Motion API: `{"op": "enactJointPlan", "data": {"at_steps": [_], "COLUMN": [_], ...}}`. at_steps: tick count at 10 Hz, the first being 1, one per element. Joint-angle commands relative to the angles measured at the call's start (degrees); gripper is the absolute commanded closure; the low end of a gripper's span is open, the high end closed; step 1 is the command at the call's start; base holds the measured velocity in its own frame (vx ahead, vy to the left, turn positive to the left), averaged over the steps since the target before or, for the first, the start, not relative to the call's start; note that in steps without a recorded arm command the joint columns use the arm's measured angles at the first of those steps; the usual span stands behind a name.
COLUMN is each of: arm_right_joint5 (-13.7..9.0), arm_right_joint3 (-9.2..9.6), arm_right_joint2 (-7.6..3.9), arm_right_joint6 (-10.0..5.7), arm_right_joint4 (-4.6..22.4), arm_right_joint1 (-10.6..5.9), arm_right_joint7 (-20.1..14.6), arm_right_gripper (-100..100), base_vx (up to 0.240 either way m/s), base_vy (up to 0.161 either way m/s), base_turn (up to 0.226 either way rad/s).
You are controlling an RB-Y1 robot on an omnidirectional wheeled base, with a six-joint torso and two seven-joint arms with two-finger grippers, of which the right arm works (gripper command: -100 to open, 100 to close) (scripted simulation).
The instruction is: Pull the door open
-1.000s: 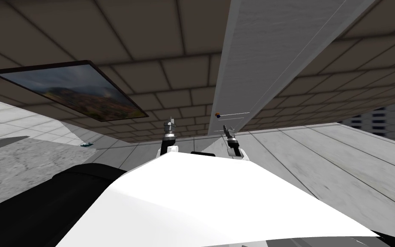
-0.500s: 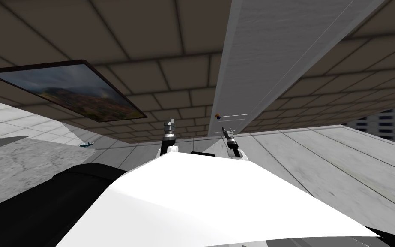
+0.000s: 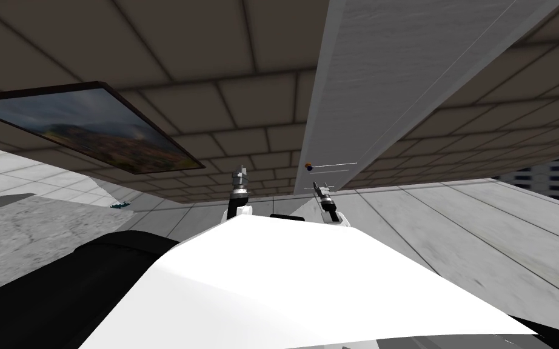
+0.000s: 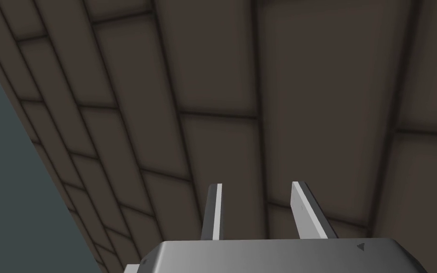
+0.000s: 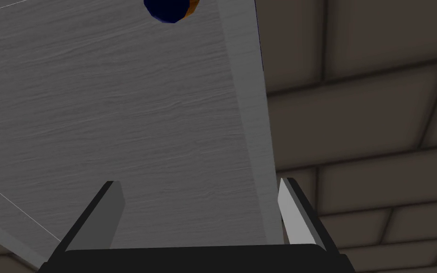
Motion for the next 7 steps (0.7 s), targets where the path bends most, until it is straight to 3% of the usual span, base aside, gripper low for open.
{"op": "enactJointPlan", "data": {"at_steps": [1,7], "arm_right_joint5": [0.6,2.9], "arm_right_joint3": [-0.32,-1.32], "arm_right_joint2": [-0.14,-0.49], "arm_right_joint6": [-0.81,-3.18], "arm_right_joint4": [2.5,10.4], "arm_right_joint1": [-0.87,-3.35], "arm_right_joint7": [1.5,6.5], "arm_right_gripper": [-100,-100], "base_vx": [0.072,0.094], "base_vy": [-0.026,-0.027], "base_turn": [0.020,0.017]}}
